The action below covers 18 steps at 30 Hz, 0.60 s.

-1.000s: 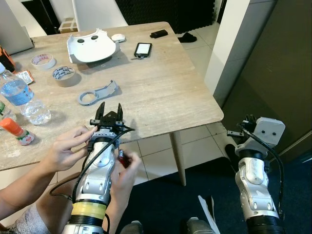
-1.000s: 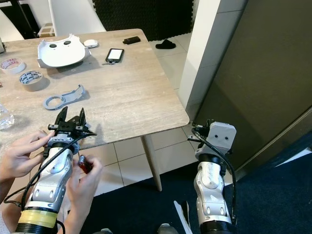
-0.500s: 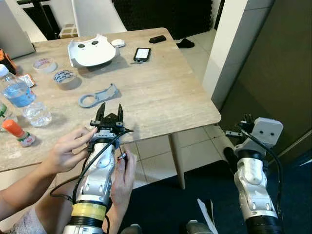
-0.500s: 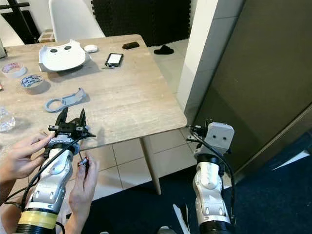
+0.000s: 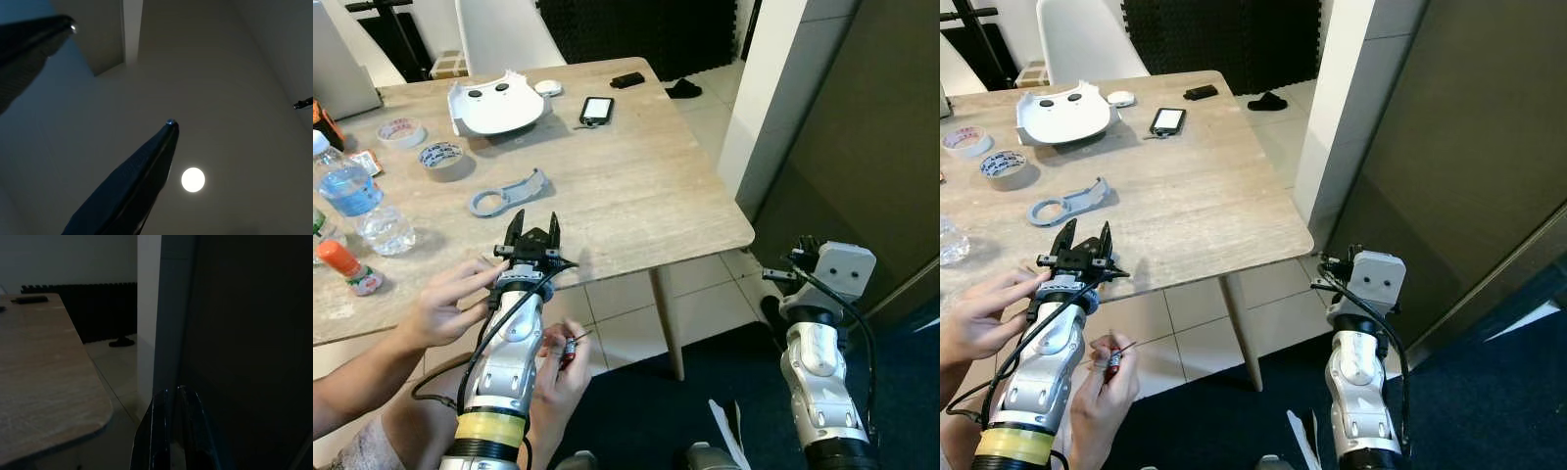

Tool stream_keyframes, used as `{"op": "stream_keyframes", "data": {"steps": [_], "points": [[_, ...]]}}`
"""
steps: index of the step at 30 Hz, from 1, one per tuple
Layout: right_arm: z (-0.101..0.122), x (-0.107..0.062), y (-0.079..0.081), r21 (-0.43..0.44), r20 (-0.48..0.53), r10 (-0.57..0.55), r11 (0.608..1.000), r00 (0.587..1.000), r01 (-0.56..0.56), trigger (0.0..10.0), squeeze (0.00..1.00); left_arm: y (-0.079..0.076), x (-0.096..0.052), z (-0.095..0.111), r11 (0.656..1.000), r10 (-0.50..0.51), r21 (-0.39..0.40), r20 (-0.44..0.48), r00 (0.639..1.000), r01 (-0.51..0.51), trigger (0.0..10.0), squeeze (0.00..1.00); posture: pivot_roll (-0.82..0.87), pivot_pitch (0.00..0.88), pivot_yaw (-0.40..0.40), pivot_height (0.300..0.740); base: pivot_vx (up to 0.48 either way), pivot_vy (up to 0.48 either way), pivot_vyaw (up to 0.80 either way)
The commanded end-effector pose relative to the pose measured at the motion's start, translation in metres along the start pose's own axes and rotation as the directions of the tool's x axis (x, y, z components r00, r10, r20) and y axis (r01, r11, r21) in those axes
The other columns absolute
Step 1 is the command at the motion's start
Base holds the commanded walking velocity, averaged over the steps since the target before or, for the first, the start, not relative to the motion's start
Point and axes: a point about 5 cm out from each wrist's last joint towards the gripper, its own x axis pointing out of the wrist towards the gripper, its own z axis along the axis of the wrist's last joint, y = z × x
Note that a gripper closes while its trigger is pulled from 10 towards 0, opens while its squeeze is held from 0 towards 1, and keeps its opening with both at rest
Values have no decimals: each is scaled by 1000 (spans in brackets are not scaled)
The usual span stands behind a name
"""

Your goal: Restocking fridge

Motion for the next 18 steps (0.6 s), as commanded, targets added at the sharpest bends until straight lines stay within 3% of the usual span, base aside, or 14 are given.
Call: {"op": "stream_keyframes", "data": {"steps": [1,18], "points": [[-1,-1,-4,-2,0,-10,1000,1000,10,10000,0,-3,-4,-4,1000,-3,-10,-18,1000,3,10000,0,-4,81,-16,740,0,0,0],[3,2,-3,-9,9,-3,1000,1000,3,10000,0,-2,-2,-5,1000,16,-9,-23,1000,-16,10000,0,-10,73,-34,740,0,0,0]]}}
